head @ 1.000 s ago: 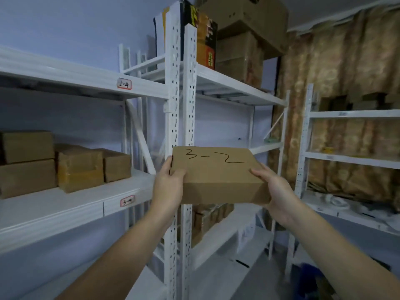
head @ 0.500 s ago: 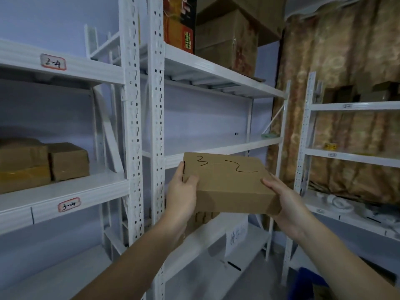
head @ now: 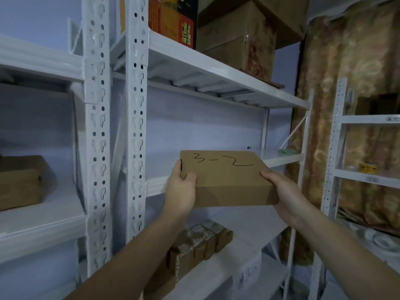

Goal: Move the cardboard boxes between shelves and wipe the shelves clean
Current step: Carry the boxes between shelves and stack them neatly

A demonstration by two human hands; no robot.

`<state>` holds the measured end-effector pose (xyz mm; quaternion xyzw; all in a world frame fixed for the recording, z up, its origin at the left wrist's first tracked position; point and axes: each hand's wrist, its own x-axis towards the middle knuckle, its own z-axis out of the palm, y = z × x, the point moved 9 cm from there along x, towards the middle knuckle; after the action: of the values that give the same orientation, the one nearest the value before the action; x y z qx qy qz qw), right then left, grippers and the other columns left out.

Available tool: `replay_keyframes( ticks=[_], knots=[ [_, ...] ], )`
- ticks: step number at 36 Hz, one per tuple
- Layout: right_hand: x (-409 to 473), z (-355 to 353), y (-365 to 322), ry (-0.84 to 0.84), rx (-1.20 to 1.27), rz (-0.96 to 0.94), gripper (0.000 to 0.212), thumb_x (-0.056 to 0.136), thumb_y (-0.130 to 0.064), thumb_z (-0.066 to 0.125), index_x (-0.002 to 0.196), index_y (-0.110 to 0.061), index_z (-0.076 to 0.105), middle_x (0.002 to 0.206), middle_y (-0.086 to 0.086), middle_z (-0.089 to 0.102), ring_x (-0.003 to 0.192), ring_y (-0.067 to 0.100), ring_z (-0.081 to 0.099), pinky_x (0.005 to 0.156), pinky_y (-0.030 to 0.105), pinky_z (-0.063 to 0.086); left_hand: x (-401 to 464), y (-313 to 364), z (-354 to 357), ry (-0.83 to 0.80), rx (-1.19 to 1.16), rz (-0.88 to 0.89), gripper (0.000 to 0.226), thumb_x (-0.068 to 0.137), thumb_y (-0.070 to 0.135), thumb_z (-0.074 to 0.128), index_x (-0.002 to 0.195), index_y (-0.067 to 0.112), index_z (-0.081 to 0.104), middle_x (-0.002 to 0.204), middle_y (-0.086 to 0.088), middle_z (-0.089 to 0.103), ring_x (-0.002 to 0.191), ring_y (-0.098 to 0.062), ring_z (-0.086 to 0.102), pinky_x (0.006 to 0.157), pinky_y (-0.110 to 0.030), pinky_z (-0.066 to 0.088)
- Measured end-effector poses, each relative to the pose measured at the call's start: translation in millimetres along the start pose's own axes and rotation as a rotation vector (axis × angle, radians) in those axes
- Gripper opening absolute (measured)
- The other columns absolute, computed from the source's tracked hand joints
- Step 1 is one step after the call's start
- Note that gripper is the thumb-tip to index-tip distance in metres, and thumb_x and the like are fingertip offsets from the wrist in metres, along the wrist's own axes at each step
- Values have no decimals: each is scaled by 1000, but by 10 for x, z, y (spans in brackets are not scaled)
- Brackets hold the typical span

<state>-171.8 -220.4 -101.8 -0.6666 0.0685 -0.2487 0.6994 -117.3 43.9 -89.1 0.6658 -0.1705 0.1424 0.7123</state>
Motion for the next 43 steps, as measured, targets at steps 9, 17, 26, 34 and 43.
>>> replay_keyframes(
  ticks=[9,17,26,34,43],
  knots=[
    [1119,495,355,-129,-81,-15,25,103,-31,54,119,-16,65,111,5,69,102,23,64,86,38,50,631,-300,-141,183,108,-18,48,103,24,48,151,26,42,123,13,59,99,-2,56,76,-26,43],
    [1955,1073,367,-281,-277,-132,23,105,-33,48,93,-22,65,93,-2,63,85,15,59,91,41,49,995,-342,-262,352,257,-7,25,99,23,52,118,33,63,107,12,70,94,-9,66,80,-34,56],
    [2655,1582,322,-451,-518,-373,30,106,-34,45,125,-17,61,110,-1,61,98,25,60,81,31,41,1397,-416,-232,463,592,-96,45,100,31,57,142,16,49,110,7,58,96,-14,55,85,-30,40],
    [2985,2112,345,-777,-784,-421,78,76,-85,57,115,-17,63,111,-7,63,98,12,62,80,30,48,1931,-497,-501,447,1102,-275,37,107,31,43,119,4,64,112,-16,65,101,-33,62,83,-34,45],
    [3233,2584,335,-863,-877,-433,80,80,-73,66,113,-1,68,120,18,68,108,30,66,92,37,50,2483,-597,-513,319,1603,-446,33,106,12,45,135,-1,53,136,-20,58,124,-37,58,101,-39,46]
  ],
)
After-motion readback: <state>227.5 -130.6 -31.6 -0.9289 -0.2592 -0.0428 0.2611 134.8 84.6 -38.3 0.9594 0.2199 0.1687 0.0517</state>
